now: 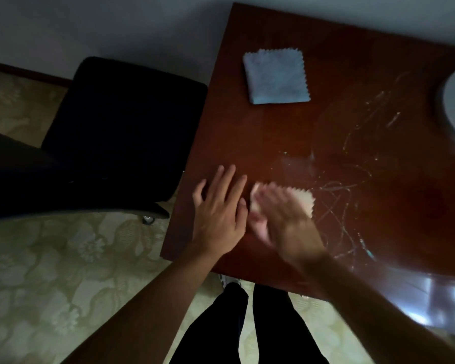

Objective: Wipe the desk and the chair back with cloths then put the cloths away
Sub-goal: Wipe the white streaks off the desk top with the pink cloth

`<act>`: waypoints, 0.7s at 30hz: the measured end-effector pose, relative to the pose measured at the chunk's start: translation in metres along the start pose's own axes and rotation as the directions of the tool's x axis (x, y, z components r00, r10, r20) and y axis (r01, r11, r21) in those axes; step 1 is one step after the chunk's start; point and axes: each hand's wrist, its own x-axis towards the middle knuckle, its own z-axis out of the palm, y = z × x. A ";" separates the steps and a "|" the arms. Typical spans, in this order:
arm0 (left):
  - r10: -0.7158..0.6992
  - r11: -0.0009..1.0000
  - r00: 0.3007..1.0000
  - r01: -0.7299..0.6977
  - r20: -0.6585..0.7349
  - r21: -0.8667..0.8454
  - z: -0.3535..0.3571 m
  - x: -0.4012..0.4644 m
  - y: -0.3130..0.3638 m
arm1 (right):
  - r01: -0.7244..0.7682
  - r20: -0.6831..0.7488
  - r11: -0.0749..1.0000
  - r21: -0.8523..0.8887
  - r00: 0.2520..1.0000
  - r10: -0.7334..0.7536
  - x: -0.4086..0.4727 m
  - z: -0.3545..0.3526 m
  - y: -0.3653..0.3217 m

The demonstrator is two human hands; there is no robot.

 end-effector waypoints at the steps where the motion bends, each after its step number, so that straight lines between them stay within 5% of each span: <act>1: -0.013 1.000 1.000 0.014 0.022 -0.013 0.003 0.004 0.010 | -0.079 -0.006 0.997 0.010 0.997 0.079 0.014 -0.007 0.021; 6: -0.082 0.997 0.995 0.082 0.062 0.003 0.014 0.015 0.031 | -0.256 -0.005 0.966 0.026 0.967 0.256 0.054 -0.022 0.056; 14: -0.084 0.996 0.991 0.080 0.100 0.050 0.015 0.016 0.029 | 0.025 -0.004 1.000 0.011 1.000 -0.025 -0.041 -0.021 -0.014; 21: -0.113 0.992 0.993 0.114 0.024 -0.049 0.015 0.014 0.032 | -0.368 -0.043 0.929 0.038 0.928 0.369 0.078 -0.017 0.069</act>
